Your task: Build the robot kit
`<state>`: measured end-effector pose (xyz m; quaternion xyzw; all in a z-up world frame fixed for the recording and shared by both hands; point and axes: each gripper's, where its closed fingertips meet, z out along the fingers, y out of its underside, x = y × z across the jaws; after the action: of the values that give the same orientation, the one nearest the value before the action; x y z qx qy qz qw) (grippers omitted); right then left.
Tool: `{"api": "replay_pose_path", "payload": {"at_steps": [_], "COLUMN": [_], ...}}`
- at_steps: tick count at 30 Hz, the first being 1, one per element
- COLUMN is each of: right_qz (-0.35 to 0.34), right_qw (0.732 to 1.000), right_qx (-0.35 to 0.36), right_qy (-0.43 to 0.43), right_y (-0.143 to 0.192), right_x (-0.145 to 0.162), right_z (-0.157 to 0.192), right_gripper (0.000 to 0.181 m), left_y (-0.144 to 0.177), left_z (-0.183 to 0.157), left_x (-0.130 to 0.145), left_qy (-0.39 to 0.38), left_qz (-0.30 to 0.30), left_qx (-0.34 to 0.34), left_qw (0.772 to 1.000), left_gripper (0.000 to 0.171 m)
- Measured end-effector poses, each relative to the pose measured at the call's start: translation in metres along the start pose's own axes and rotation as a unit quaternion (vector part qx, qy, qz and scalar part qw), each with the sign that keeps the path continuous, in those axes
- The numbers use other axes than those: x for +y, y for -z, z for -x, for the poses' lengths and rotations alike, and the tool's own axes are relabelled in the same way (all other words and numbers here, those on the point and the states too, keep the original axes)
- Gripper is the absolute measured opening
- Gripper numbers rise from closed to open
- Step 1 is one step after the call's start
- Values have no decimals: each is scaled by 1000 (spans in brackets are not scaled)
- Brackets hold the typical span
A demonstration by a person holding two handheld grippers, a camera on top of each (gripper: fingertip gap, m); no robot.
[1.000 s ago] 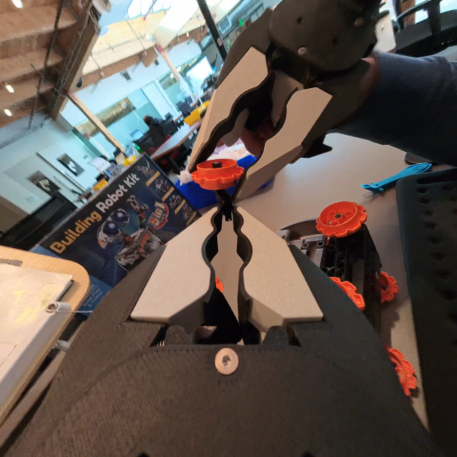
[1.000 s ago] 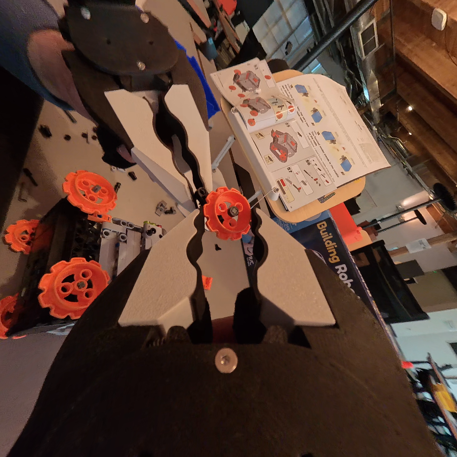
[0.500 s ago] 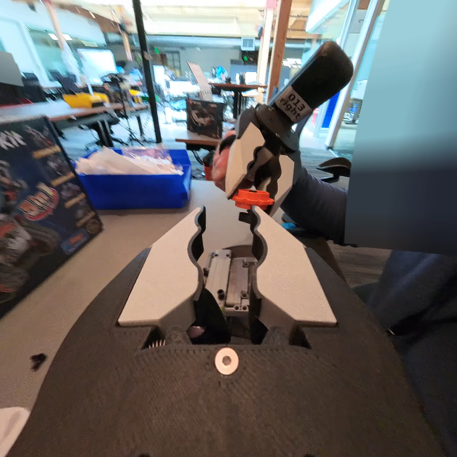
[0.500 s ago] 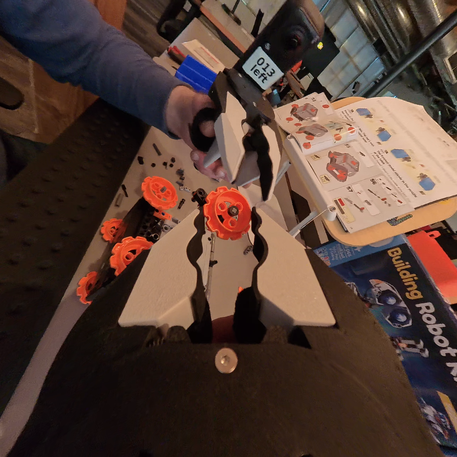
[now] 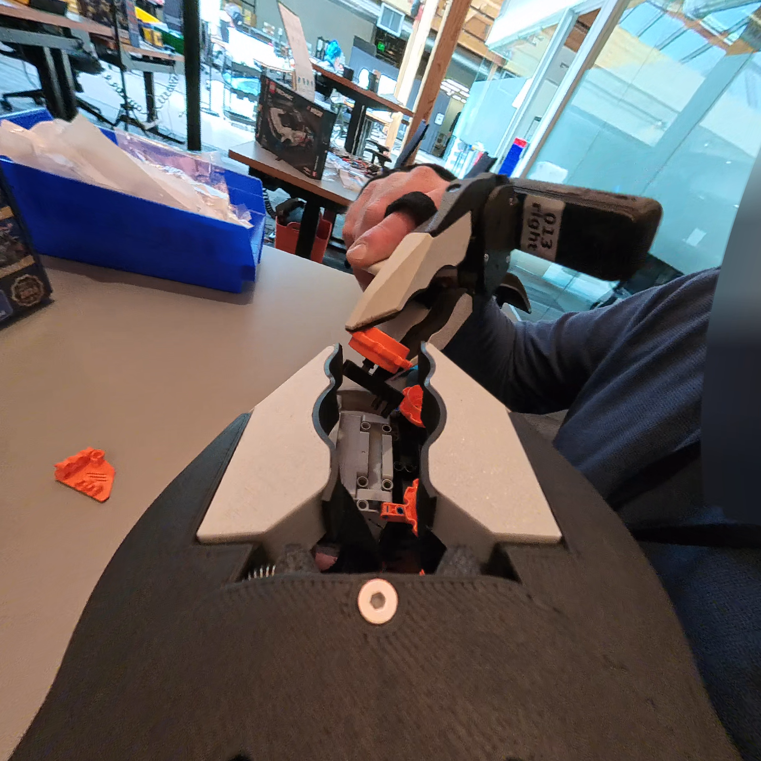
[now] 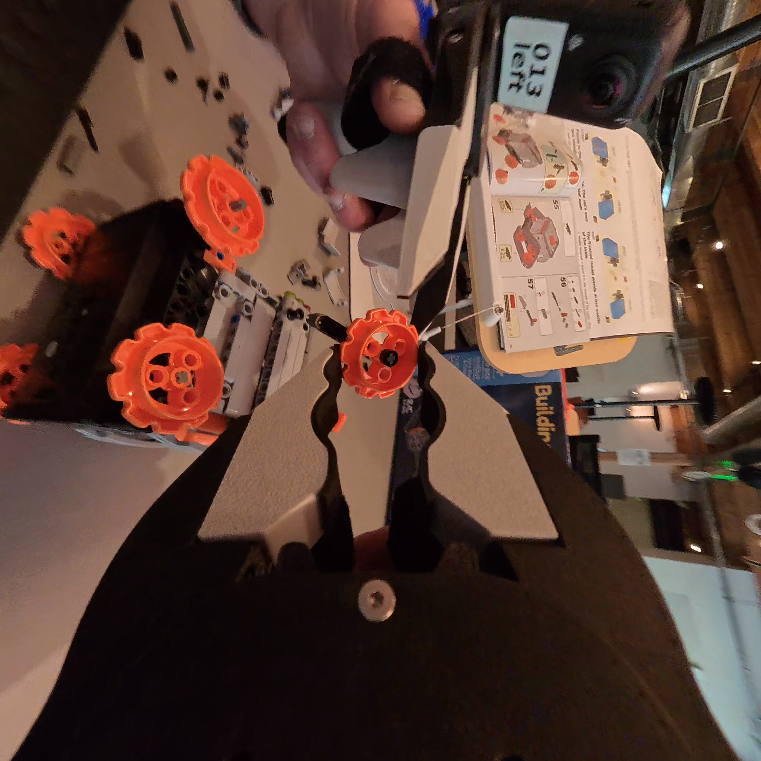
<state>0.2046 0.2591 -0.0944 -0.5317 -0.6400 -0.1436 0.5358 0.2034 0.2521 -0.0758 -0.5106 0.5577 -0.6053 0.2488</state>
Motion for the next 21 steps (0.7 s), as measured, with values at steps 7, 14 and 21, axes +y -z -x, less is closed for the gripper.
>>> {"api": "replay_pose_path", "payload": {"at_steps": [7, 14, 21], "right_qz": [71, 49, 11], "right_qw": [994, 997, 998], "right_qx": [23, 45, 66], "right_qy": [75, 43, -1], "right_y": [-12, -6, 6], "right_x": [6, 4, 0], "right_z": [4, -8, -14], "right_gripper": [35, 37, 23], "left_y": [-8, -4, 3], "left_z": [17, 18, 21], "left_x": [8, -1, -9], "left_qy": [-15, 1, 68], "left_qz": [27, -5, -66], "left_qx": [-87, -92, -95], "left_qw": [996, 996, 991], "left_gripper": [17, 11, 11]}}
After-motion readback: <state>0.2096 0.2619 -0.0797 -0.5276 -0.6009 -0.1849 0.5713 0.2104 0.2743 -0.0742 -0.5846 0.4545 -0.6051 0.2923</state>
